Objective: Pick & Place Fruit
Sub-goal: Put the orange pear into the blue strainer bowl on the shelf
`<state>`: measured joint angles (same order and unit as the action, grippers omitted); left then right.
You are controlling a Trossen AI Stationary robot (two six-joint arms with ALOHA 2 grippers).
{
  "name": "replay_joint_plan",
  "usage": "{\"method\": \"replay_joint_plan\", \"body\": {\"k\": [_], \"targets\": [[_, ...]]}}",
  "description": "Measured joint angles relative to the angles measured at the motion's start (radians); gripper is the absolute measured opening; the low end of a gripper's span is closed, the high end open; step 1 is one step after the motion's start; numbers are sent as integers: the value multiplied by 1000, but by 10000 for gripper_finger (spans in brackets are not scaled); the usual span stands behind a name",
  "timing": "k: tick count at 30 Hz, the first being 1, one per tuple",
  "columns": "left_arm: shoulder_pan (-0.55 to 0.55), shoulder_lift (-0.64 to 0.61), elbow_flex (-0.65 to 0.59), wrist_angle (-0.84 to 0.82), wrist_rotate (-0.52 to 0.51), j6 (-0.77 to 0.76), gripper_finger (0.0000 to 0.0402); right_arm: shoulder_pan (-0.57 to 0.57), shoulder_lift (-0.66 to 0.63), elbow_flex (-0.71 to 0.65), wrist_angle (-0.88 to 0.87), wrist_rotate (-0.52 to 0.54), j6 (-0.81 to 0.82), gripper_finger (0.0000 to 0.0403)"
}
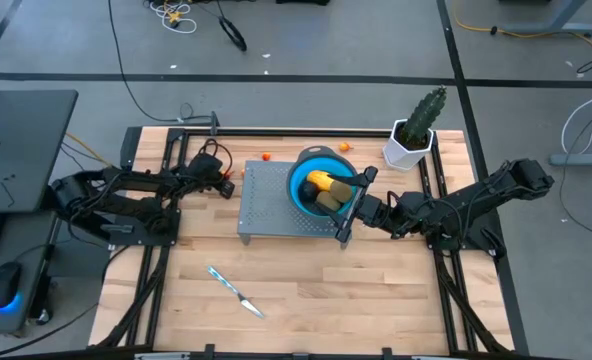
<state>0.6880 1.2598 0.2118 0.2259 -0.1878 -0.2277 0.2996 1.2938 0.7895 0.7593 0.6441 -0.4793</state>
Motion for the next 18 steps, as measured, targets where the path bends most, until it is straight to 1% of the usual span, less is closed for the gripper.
{"method": "replay_joint_plan", "body": {"k": [2, 5, 9, 13, 15, 18], "targets": [[0, -10, 10, -31, -3, 9, 136, 0, 0, 0, -6, -1, 0, 325], [0, -60, 43, -135, -33, 34, 141, 0, 0, 0, -18, -1, 0, 325], [0, -190, 108, -267, -79, 42, 137, 0, 0, 0, -18, -1, -8, 325], [0, -359, 179, -387, -81, 41, 131, 0, 0, 0, -17, -2, -8, 325], [0, -446, 209, -447, -64, 30, 131, 0, 0, 0, -17, -2, -8, 325], [1, -575, 225, -464, 39, -4, 138, 0, 0, 0, -16, -2, -8, 325]]}}
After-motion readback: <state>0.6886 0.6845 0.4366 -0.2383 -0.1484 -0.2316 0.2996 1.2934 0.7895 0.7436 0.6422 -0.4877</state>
